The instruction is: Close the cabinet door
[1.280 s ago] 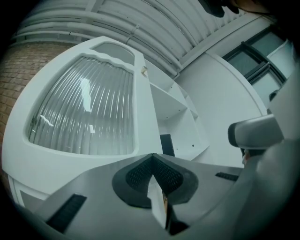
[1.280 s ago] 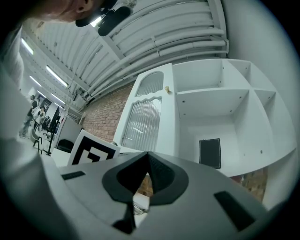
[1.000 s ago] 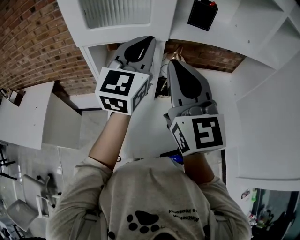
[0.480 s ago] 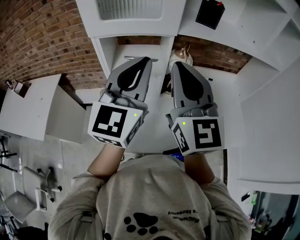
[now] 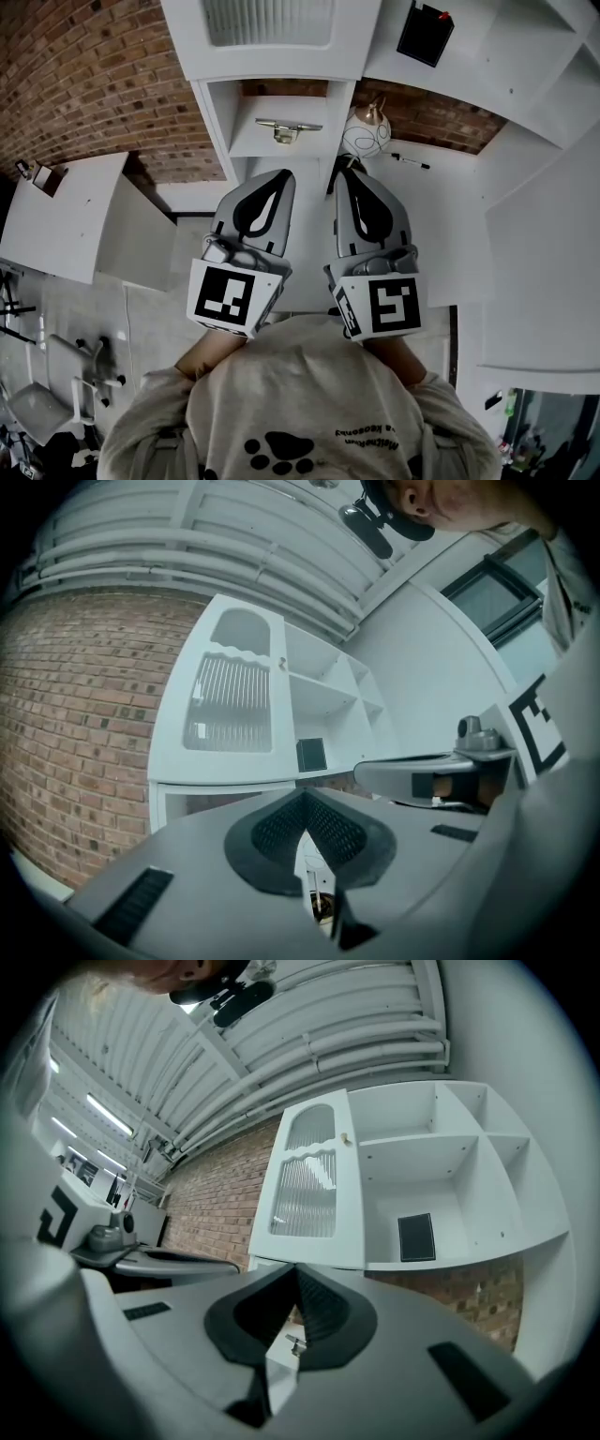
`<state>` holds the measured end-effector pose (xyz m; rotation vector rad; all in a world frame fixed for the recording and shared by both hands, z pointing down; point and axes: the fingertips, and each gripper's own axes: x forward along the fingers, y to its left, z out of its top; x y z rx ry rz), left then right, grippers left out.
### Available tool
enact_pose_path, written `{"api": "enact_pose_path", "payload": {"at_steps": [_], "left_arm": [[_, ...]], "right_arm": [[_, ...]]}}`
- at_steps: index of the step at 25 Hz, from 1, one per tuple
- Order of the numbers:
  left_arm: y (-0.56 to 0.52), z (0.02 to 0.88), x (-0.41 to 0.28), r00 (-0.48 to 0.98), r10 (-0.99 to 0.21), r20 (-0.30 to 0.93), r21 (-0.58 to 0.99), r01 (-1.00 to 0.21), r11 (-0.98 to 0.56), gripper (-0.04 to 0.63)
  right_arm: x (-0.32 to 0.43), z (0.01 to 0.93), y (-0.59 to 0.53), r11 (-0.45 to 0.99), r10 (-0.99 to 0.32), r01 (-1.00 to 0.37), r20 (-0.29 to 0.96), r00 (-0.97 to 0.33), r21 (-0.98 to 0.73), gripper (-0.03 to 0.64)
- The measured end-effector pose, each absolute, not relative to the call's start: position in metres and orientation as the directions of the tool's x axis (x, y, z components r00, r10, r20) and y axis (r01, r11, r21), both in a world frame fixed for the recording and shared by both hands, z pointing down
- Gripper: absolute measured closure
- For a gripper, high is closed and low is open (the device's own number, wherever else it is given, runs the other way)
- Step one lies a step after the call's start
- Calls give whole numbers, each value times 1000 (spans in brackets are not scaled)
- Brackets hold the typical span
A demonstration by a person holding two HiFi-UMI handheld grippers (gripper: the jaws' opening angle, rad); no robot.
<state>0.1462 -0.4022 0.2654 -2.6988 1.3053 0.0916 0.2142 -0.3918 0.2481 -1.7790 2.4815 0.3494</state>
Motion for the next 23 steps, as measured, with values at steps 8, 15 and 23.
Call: {"api": "enact_pose_path", "payload": {"at_steps": [8,15,23], "left_arm": [[-390,279,144,618,-780,-98,-68,-786,-614,588],[-382,278,156,619,-776,-120,-90,-785,-613,588],[-368,279,173,622,-771,-133,-108,-783,-613,588]], "right_arm": [[198,260,-386,347,-915,-925,-159,-371,156,598],[204,263,-380,362,-909,-919,-162,-385,152,598],[216,267,-370,385,-899,-912,-165,-405,140,598]]}}
